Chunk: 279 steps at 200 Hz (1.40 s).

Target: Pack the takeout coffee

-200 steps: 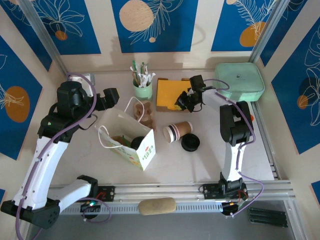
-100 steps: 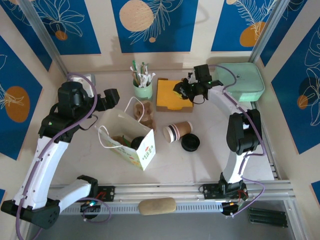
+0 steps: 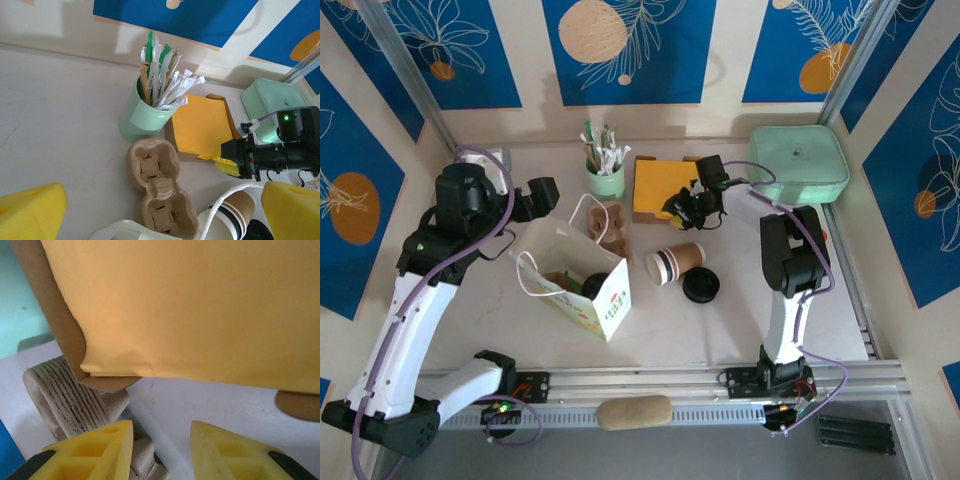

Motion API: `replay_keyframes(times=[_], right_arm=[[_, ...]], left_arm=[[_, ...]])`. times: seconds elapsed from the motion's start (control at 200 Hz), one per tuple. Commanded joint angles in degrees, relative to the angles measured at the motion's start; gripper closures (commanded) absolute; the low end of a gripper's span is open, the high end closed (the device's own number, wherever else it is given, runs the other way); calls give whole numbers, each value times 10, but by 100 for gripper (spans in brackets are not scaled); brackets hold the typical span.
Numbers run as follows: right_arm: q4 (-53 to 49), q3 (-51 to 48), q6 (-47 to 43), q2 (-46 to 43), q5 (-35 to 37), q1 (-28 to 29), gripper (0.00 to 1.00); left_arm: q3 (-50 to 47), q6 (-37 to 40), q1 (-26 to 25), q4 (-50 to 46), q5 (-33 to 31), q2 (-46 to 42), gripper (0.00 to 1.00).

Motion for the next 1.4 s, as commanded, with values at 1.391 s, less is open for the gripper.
replay_keyframes(times=[1.391], right_arm=[[-9,33,9,49,4,-25,80]], left_arm=[[-2,-1,5,10,9,1,1]])
